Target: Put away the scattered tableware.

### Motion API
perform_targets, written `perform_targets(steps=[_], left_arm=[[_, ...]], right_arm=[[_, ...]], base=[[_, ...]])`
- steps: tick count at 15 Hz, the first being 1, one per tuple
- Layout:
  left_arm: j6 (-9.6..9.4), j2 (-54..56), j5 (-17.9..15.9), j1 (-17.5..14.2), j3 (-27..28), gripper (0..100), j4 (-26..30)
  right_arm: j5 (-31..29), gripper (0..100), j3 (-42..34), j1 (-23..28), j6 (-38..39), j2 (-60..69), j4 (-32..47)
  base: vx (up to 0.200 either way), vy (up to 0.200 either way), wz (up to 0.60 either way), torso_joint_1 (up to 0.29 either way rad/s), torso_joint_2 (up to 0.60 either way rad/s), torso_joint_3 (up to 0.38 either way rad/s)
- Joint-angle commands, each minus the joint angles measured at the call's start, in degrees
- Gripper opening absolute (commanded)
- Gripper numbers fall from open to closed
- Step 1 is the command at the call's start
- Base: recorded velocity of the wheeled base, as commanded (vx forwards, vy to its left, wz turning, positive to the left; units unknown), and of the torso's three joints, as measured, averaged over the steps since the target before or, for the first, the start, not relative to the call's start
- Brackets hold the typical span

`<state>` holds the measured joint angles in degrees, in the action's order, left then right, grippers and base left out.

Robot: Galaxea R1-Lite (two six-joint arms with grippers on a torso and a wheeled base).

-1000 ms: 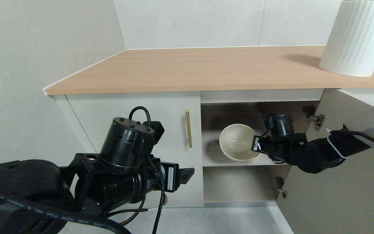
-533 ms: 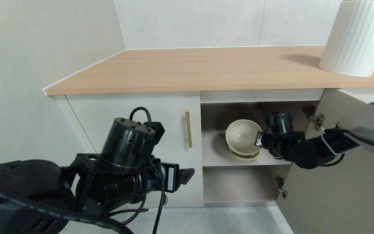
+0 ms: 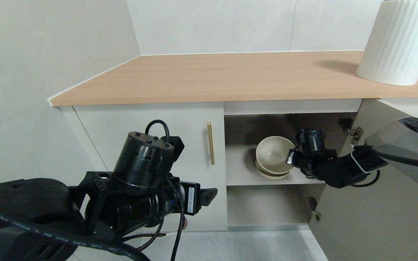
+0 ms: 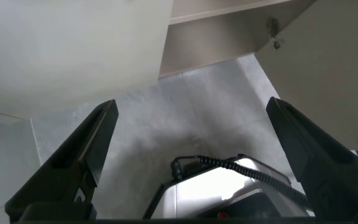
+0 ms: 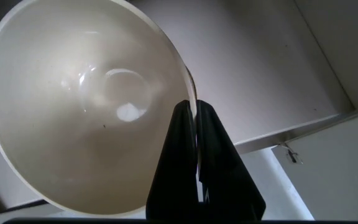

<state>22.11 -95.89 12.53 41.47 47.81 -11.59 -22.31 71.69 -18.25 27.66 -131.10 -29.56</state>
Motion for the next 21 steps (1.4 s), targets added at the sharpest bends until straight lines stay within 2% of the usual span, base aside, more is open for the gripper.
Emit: perform_targets(steps=[1, 12, 21], left_arm=[[0.03, -0.09, 0.04, 0.01, 0.00, 100, -0.01], [0.03, -0.35, 0.04, -0.43, -0.09, 100, 0.08], [0.03, -0.35, 0.12, -0.43, -0.17, 100, -0.01]], right_arm=[[-0.02, 0, 0.55, 0.23, 0.03, -1.35, 0.03], [-0.02, 0, 4.95, -0.03, -0.15, -4.52, 0.56], [-0.02, 0, 5.04, -0.12, -0.33, -5.31, 0.65]], base=[[0.000, 0.000, 0.00, 0.000, 0.00, 0.000], [0.000, 0.000, 0.00, 0.000, 0.00, 0.000], [0.000, 0.000, 0.00, 0.000, 0.00, 0.000]])
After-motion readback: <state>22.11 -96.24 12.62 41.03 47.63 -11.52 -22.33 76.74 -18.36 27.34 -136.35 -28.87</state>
